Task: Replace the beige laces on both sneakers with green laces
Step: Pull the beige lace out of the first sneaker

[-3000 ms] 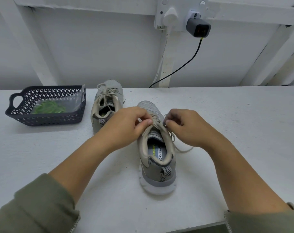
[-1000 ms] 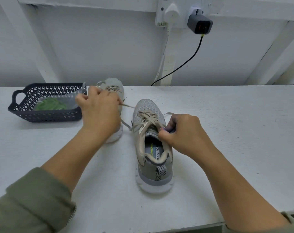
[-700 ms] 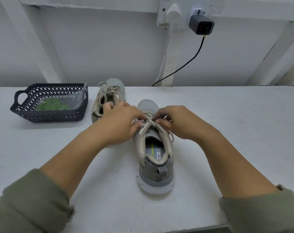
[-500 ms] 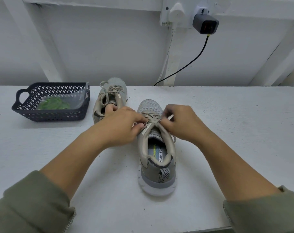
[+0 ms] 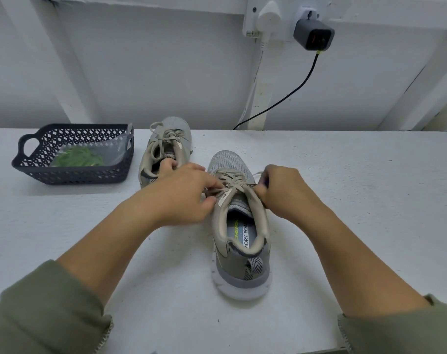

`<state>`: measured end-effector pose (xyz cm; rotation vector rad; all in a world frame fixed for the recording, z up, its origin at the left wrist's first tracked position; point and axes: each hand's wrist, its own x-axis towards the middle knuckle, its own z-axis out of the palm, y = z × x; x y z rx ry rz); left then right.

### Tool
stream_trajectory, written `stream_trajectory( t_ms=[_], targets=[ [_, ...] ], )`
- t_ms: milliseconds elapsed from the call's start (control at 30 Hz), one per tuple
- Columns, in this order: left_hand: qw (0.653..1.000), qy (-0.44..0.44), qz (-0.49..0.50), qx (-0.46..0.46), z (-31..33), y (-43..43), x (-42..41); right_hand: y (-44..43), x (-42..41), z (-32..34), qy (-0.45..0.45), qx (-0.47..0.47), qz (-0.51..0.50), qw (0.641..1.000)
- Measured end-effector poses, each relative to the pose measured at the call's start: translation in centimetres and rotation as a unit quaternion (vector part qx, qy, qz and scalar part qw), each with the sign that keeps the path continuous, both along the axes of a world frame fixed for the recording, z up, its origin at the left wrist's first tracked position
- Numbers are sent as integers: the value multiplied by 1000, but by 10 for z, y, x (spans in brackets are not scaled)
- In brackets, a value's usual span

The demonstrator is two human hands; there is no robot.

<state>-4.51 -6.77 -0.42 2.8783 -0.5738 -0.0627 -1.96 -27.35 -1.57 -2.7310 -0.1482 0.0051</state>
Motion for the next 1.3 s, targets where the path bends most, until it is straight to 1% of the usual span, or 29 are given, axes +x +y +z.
stream_trajectory(
  t_ms=[33,100,167,233,300,333,400,433,467,500,533,600,633,667,700,733,800,867,900,933,967,1033,1067,1100,1133,1167,1233,1267,1300],
  targets=[
    [1000,3,-2,-1,0,1,0,-1,-2,0,2,13,13,1000],
    [1000,6,-5,1,1,1,0,-3,-4,7,-7,44,96,994],
    [1000,3,-10,-1,1,1,1,-3,-2,16,-20,32,177,983],
    [1000,12,-9,-24,1,1,1,-2,-1,18,-24,8,196,980],
    [999,24,1,-45,2,0,0,2,-1,11,-29,17,163,986],
    [999,18,2,-40,1,0,0,3,-1,6,-33,41,116,992],
    [1000,-7,2,-15,-1,-2,0,2,0,-3,-26,73,-21,997],
    [1000,-14,1,-9,-3,-2,0,-1,0,-6,-8,50,-75,996],
    [1000,-16,0,-7,-4,-2,0,-5,0,-9,7,14,-91,996],
    [1000,-15,-2,-9,-4,-1,0,-7,-1,-9,10,-6,-73,997],
    [1000,-15,-5,-12,-4,-1,0,-8,-2,-6,-4,-2,-26,1000],
    [1000,-10,-9,-15,-2,0,-1,-6,-3,4,-42,32,110,993],
    [1000,-7,-9,-15,-1,0,-2,-4,-2,9,-49,29,167,984],
    [1000,-4,-10,-12,-1,0,-2,-2,-1,12,-57,16,201,978],
    [1000,-2,-11,-10,-1,-1,-3,-2,1,11,-63,0,208,976],
    [1000,-3,-13,-8,-1,-1,-3,-4,3,9,-66,-14,192,979],
    [1000,-8,-13,-9,-1,1,-4,-9,5,2,-49,-64,95,992],
    [1000,-10,-13,-10,-1,1,-4,-15,3,-2,-6,-148,-19,989],
    [1000,-9,-13,-8,-1,1,-4,-17,1,-2,4,-159,-36,987],
    [1000,-8,-13,-7,-1,1,-4,-16,-1,1,-12,-136,-16,991],
    [1000,-6,-12,-7,-1,1,-5,-13,-3,5,-37,-91,33,995],
    [1000,-3,-12,-10,-1,2,-5,-4,-6,17,-60,-12,148,987],
    [1000,-2,-12,-10,-1,2,-5,1,-6,20,-59,-11,185,981],
    [1000,-1,-12,-9,-1,2,-5,2,-4,18,-57,-29,192,979],
    [1000,1,-12,-8,-1,2,-5,0,0,13,-62,-54,172,982],
    [1000,3,-12,-7,-1,3,-5,-6,2,7,-61,-93,130,985],
    [1000,10,-11,0,-1,4,-4,-19,4,-1,-27,-170,20,985],
    [1000,13,-11,2,-1,4,-4,-24,2,-2,-13,-176,-7,984],
    [1000,13,-12,-1,-2,4,-3,-24,1,1,-15,-145,2,989]
  ],
)
